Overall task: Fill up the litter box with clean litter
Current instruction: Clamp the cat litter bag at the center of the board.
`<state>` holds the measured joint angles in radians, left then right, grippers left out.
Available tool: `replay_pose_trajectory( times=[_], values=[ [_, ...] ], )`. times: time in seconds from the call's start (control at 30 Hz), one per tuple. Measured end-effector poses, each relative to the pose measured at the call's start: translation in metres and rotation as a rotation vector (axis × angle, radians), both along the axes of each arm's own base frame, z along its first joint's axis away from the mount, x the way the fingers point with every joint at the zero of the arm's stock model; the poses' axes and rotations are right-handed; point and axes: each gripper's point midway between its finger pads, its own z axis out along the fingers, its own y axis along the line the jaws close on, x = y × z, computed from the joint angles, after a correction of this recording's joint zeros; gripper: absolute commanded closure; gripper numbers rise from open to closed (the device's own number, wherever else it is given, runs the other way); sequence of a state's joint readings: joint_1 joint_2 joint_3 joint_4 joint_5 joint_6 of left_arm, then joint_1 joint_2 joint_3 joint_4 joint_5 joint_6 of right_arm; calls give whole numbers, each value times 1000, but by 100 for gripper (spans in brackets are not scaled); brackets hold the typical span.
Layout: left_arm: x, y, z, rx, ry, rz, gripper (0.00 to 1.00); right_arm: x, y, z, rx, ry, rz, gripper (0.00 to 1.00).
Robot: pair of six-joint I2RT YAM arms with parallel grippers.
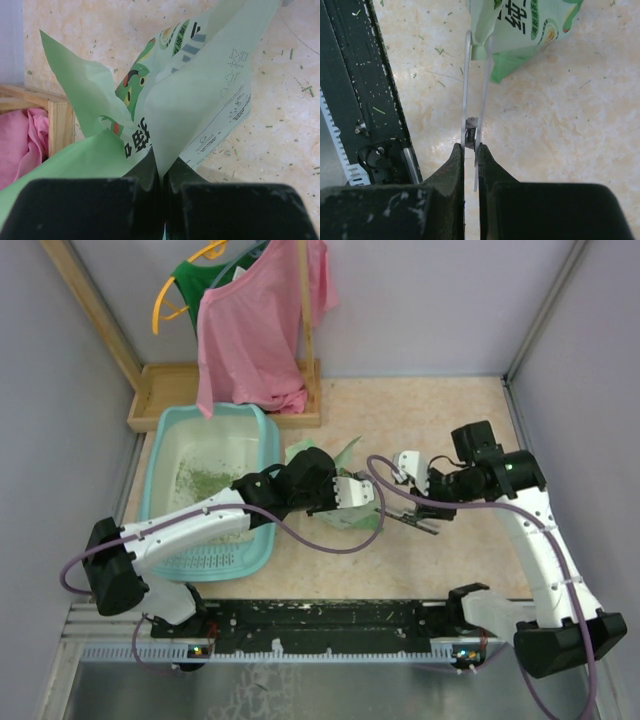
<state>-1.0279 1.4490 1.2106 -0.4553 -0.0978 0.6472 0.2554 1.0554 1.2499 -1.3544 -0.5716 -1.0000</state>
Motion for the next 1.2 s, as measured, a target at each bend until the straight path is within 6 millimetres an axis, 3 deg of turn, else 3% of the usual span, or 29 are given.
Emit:
replay_pose_trajectory(
  times=[0.43,1.0,1.2],
  values=[
    [-2,-2,1,2,-8,-8,100,22,24,25,63,47,55,100],
    [-4,-3,1,10,-16,-8,100,12,32,16,29,102,126,100],
    [-6,-3,1,15,-21,-11,100,20,38,9,-8,132,141,100]
  ],
)
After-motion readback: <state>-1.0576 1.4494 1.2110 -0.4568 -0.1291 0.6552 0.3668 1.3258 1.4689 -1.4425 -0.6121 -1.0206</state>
